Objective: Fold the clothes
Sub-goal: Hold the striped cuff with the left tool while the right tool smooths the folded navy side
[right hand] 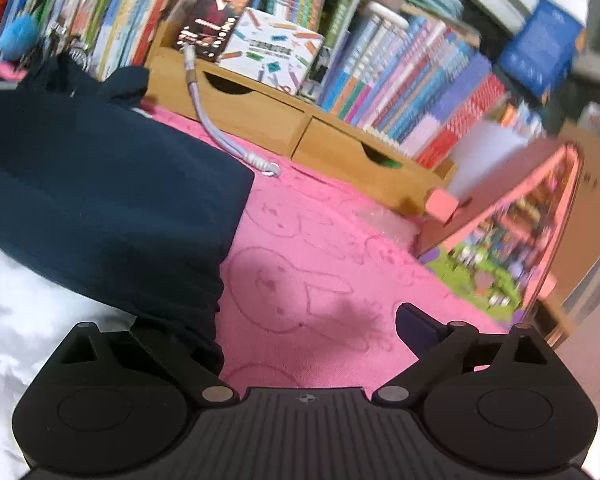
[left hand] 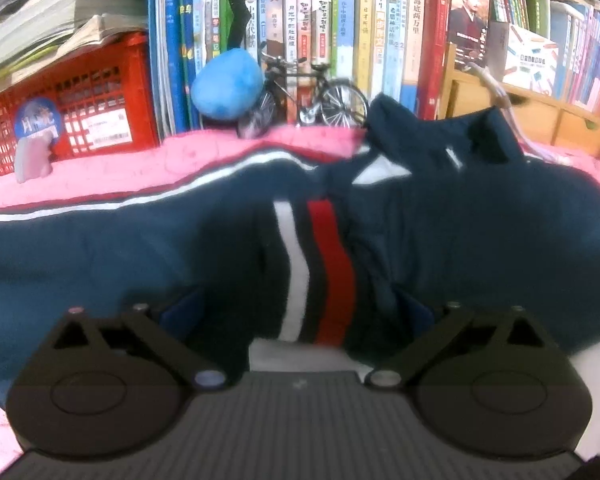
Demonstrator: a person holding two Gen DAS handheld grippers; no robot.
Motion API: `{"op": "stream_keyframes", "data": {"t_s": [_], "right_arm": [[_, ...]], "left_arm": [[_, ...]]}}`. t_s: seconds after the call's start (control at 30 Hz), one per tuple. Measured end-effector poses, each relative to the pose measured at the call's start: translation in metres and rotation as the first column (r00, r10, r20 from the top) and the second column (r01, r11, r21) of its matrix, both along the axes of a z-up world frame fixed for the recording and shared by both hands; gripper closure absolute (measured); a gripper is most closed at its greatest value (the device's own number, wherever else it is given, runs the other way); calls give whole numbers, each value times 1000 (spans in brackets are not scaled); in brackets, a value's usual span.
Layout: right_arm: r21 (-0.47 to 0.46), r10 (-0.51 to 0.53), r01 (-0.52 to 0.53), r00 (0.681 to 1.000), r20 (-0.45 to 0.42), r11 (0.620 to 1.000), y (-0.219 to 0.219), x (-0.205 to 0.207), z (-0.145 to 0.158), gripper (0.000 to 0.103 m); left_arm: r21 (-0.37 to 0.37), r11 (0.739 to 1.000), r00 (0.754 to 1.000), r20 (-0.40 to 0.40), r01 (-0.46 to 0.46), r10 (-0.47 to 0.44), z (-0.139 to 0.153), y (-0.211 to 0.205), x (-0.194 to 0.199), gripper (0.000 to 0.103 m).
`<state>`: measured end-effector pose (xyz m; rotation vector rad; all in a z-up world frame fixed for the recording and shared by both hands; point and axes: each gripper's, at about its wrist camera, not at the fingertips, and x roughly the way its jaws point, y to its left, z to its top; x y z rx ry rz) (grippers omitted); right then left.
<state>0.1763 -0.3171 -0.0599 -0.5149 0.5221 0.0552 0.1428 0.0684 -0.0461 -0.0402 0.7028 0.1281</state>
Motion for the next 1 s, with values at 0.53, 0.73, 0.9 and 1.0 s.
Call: {"op": "stream_keyframes", "data": {"t_s": [0.53,0.73,0.9,1.0], "right_arm": [[-130,28,-21,998,56,991,19,6,-5,2],[-50,43,-46,997,-59,998,6,4,10,4],[56,229,-222,960,-163,973,6,-32,39,4],[228,335,-301,934,-125,926,18,-45,67,4]], "left_arm": [[-4,1000,1000,-1,3,-3,-1,1,1,0],[-8,1000,1000,2,13,-13,-2,2,1,0],[35,998,997,64,43,-45,5,2,-1,11],[16,999,999,11,42,-42,-1,4,10,7]]}}
